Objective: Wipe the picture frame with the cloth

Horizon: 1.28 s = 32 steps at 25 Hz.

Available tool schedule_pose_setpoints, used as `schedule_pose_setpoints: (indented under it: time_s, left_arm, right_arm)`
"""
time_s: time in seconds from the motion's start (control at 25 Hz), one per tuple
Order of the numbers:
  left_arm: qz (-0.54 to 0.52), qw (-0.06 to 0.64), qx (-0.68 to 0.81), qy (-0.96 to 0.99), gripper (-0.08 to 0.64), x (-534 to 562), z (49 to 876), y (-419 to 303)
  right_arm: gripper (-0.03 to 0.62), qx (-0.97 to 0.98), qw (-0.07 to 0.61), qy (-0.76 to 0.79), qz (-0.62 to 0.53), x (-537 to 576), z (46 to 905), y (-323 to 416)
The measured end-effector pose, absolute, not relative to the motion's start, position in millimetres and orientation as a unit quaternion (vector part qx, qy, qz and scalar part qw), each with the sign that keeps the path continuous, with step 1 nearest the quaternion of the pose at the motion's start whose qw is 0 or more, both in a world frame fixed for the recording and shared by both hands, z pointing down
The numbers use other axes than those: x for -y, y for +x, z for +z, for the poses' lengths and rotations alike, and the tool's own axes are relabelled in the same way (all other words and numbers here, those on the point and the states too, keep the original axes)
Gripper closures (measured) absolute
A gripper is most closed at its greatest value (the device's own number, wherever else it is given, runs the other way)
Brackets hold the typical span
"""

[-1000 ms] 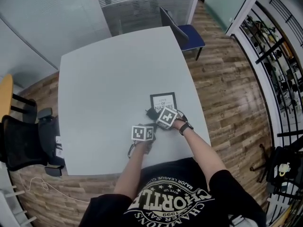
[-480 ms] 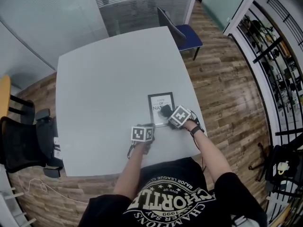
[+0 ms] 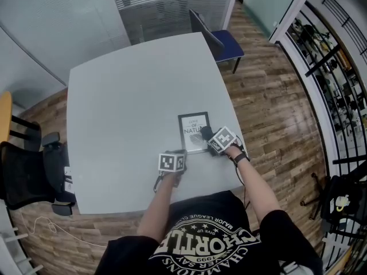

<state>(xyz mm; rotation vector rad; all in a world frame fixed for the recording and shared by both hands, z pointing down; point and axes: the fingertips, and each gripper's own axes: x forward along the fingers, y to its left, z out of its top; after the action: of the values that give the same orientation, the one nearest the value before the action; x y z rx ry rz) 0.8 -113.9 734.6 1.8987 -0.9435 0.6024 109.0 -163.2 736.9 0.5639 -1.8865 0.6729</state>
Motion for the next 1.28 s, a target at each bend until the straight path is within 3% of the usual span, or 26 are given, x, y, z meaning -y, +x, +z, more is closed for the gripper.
schedule_pose_setpoints:
  time_s: [0.36,0.56,0.92,1.28]
  left_arm:
    - [0.229,0.454,0.385,0.770,0.555,115,734,-2]
    - [0.223,0.460,0.382,0.770,0.555,115,735,-4]
    - [0.231,0.453,0.384,0.770,0.557,115,736,-5]
    - [0.240,0.443,0.381,0.775,0.557,116,736,-4]
  right_arm:
    - [0.514,0.833,0.387,0.167,0.359,149,715,15]
    - [0.514,0.829,0.368,0.164,0.387,140,730,-12]
    - [0.522,0.818,0.426,0.231,0.310,148,747,41]
    - [0.523,0.804,0.422,0.306,0.285,152,742,94]
